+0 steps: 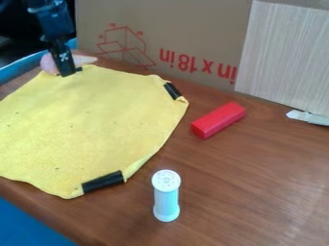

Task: Putting the object on the cloth on the left edge

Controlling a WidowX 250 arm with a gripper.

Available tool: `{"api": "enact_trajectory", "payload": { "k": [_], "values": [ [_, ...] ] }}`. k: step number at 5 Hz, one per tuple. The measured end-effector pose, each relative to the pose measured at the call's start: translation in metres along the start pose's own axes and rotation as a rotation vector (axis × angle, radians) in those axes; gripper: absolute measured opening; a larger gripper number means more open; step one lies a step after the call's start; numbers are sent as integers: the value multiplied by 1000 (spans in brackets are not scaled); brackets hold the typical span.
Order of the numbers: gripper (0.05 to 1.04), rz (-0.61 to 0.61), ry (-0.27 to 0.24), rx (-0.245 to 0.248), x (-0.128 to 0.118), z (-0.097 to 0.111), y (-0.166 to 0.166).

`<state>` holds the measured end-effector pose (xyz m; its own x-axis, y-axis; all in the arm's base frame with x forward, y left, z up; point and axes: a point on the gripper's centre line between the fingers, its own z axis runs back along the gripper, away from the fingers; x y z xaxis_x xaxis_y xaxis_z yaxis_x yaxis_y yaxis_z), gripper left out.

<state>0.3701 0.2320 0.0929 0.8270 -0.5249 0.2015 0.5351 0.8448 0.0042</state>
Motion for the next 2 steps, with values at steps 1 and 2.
{"api": "enact_trajectory", "payload": {
  "k": [1, 2],
  "values": [
    [799, -122, -3, -4, 11, -8, 3],
    [799, -158, 9, -18, 17, -20, 0]
  ]
}}
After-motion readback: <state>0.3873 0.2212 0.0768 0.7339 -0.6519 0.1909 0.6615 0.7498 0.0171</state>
